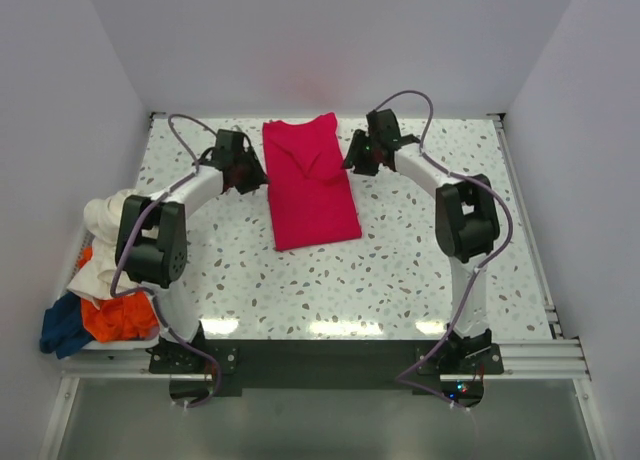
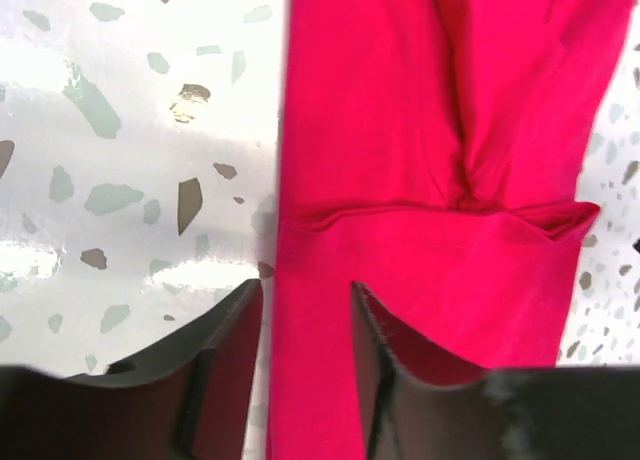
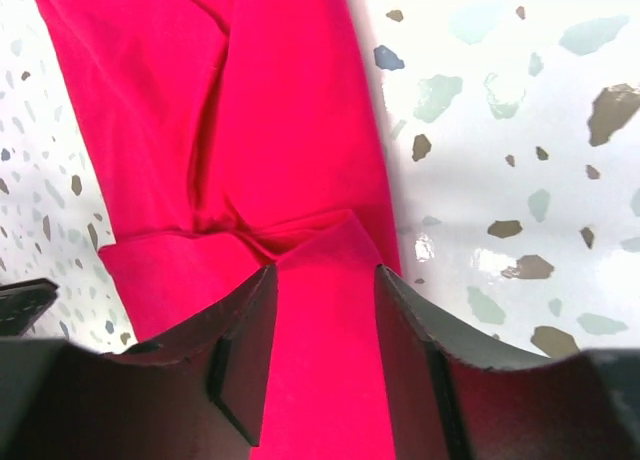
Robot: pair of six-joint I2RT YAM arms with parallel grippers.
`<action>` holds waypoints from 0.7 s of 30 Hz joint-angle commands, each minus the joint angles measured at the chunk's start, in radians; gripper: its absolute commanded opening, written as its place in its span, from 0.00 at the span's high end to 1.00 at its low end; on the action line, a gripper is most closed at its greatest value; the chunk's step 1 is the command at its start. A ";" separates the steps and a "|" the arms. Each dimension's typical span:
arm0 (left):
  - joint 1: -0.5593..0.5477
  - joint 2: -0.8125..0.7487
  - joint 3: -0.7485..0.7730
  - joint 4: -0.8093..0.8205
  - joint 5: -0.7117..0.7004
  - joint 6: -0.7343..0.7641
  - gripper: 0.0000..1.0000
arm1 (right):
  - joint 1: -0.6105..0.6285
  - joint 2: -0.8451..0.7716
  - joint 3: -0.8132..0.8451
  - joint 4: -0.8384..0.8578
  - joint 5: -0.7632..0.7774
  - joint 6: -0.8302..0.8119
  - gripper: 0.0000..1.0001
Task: Fold and stack the t-shirts
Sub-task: Fold the tshirt
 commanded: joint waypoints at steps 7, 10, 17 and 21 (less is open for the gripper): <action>-0.088 -0.078 -0.061 0.083 0.017 0.010 0.86 | 0.057 -0.150 -0.169 0.064 0.015 -0.077 0.71; -0.103 -0.015 -0.038 0.084 0.030 -0.005 0.93 | 0.069 -0.090 -0.119 0.048 0.001 -0.096 0.73; -0.100 0.106 0.070 0.090 0.011 -0.012 0.95 | 0.052 0.076 0.033 0.028 -0.008 -0.110 0.74; -0.093 0.177 0.124 0.084 -0.004 -0.008 0.95 | 0.026 0.120 0.032 0.044 -0.026 -0.070 0.75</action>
